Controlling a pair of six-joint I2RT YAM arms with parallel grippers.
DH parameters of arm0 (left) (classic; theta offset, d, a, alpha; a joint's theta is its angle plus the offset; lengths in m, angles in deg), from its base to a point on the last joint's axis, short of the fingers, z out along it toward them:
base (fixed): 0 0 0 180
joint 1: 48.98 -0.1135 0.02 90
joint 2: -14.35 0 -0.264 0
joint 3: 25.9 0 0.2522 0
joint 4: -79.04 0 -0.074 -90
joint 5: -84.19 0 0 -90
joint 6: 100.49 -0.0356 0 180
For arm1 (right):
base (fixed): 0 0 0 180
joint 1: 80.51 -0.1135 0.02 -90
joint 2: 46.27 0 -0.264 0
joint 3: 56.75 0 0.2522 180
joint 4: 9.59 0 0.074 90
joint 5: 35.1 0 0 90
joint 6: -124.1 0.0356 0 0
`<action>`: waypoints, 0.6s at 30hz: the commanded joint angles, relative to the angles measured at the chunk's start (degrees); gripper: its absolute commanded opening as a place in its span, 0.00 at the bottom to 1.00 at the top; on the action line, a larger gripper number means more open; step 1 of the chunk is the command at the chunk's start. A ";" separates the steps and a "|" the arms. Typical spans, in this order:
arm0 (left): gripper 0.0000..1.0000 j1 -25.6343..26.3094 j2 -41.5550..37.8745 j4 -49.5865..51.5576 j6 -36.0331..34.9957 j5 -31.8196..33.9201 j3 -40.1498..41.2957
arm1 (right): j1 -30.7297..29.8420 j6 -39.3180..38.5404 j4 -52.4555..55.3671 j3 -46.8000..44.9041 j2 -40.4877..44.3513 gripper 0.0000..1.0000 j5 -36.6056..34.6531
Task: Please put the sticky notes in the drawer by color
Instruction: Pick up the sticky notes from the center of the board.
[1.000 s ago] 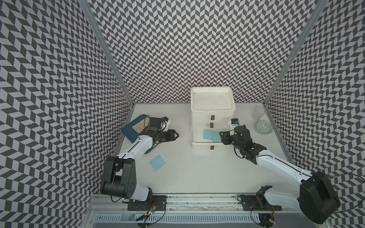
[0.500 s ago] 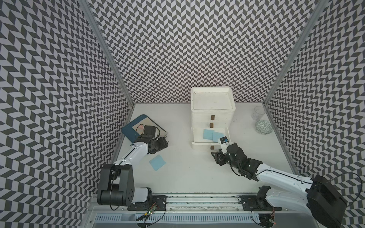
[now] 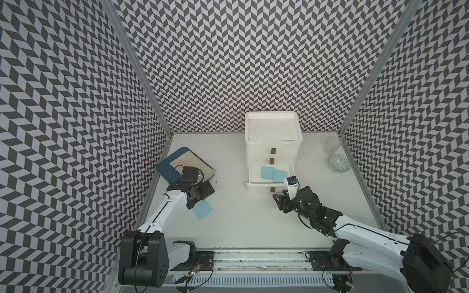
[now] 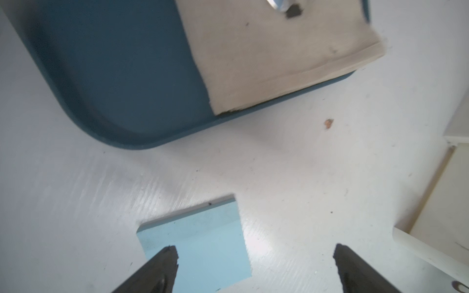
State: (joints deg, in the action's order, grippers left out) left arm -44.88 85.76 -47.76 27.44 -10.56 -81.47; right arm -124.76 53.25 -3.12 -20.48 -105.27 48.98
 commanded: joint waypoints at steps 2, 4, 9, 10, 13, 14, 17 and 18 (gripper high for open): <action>1.00 -0.12 4.45 3.71 2.18 3.64 0.43 | -0.23 0.63 -2.06 -0.51 1.76 0.62 -1.50; 1.00 -0.06 6.40 5.32 2.84 5.83 -0.37 | -0.22 0.84 -1.96 -0.70 2.37 0.63 -1.71; 1.00 -0.14 10.36 9.27 5.31 8.68 -2.08 | -0.26 0.86 -1.95 -0.70 2.75 0.63 -1.91; 1.00 -0.10 10.58 9.08 5.51 8.19 -1.90 | -0.27 0.87 -1.94 -0.70 2.64 0.63 -1.95; 1.00 -0.10 10.87 7.31 6.10 6.73 -0.81 | -0.24 0.85 -1.94 -0.62 2.49 0.63 -2.03; 1.00 -0.06 11.21 6.82 6.18 6.69 -0.62 | -0.22 0.82 -2.01 -0.62 2.50 0.63 -2.00; 1.00 -0.07 12.85 5.15 5.82 6.01 -0.81 | -0.27 0.87 -2.05 -0.62 2.49 0.63 -1.91; 1.00 -0.08 13.35 4.74 5.77 5.80 -0.90 | -0.25 0.85 -2.04 -0.62 2.48 0.63 -1.99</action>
State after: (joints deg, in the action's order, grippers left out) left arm -44.88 97.06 -41.46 32.76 -4.12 -82.19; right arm -124.76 53.71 -3.12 -20.68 -103.54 47.82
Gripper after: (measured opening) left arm 0.997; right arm 0.633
